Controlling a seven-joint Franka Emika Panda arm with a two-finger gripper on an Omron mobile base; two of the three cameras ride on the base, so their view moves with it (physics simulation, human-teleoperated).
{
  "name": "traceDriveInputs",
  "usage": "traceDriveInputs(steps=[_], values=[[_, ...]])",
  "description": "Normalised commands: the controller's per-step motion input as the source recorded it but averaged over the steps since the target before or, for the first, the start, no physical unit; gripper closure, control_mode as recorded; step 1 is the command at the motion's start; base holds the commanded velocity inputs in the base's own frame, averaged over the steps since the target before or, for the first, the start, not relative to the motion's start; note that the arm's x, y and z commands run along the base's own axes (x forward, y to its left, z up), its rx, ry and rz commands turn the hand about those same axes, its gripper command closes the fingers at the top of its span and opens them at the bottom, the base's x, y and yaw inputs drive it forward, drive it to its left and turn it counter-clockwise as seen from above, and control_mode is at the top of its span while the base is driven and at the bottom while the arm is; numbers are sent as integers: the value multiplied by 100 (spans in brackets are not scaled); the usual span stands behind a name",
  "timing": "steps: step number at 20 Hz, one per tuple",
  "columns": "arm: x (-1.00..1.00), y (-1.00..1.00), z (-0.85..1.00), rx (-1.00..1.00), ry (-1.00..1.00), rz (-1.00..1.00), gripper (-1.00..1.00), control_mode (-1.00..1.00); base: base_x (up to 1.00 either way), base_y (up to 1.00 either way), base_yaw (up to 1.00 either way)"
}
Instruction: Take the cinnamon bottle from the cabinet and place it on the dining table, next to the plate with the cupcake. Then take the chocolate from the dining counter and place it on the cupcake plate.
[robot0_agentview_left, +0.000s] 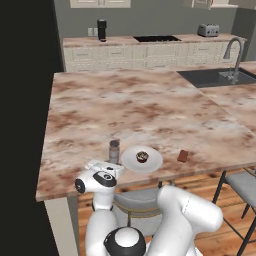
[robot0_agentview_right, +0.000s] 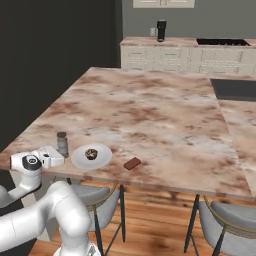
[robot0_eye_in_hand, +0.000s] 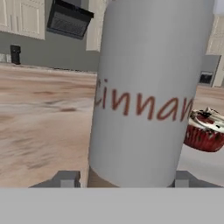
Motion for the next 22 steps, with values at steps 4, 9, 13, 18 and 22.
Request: traceDriveInputs(steps=[4, 9, 13, 18, 22], values=[[0, 34, -30, 0, 0, 0, -100, -100, 0, 0, 0], [-8, 32, -26, 0, 2, 0, -100, -100, 0, 0, 0], [-28, 31, -18, 3, 10, 0, -100, -100, 0, 0, 0], [-21, 35, -16, 4, 14, 0, -100, -100, 0, 0, 0], [-45, 26, -4, 5, 13, 0, -100, -100, 0, 0, 0]])
